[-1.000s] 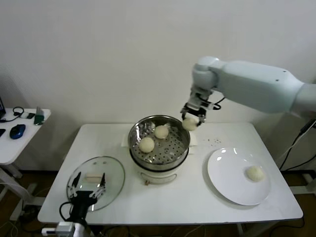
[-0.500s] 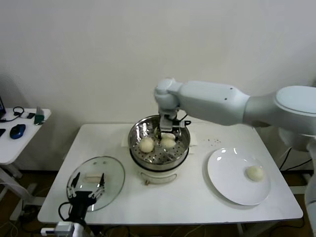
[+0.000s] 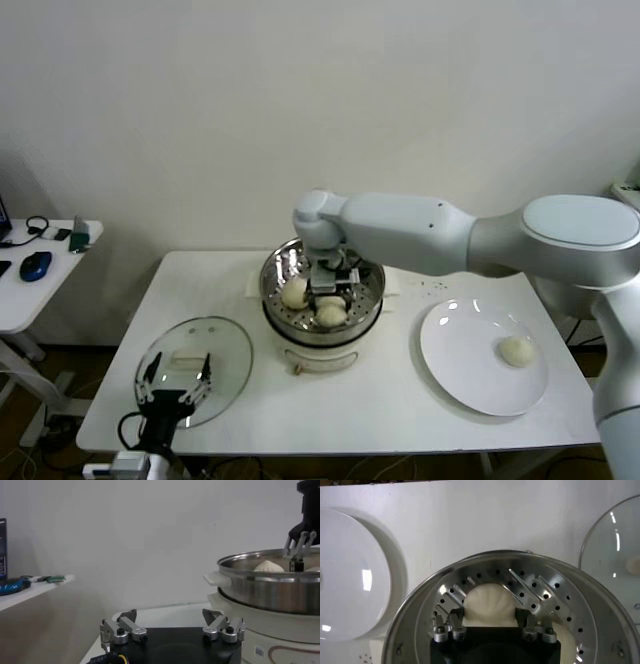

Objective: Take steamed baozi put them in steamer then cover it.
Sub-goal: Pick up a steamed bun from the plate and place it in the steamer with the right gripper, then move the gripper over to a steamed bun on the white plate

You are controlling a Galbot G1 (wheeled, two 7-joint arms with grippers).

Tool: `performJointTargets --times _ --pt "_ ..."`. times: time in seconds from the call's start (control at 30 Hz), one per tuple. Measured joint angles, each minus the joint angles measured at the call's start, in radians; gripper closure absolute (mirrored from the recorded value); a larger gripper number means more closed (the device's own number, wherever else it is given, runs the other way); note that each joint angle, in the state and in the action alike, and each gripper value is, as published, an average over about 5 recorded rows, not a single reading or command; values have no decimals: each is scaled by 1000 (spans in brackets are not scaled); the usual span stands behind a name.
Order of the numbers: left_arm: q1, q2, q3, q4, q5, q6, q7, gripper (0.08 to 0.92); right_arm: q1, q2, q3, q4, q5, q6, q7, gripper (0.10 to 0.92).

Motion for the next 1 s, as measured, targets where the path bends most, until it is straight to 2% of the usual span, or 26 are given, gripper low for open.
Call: performJointTargets --times 0.17,0.5,0.73,1.0 --pt "-1 -1 0 -1 0 0 0 177 3 -2 14 1 -4 5 -16 207" --pt "-2 2 -1 -2 -3 -4 0 177 59 -72 48 22 34 -23 -23 202" --pt "-7 5 6 -4 -4 -6 0 177 144 -231 16 41 97 -117 67 203" --pt "-21 6 21 -4 -1 -1 0 177 196 -475 -65 79 189 -334 176 203"
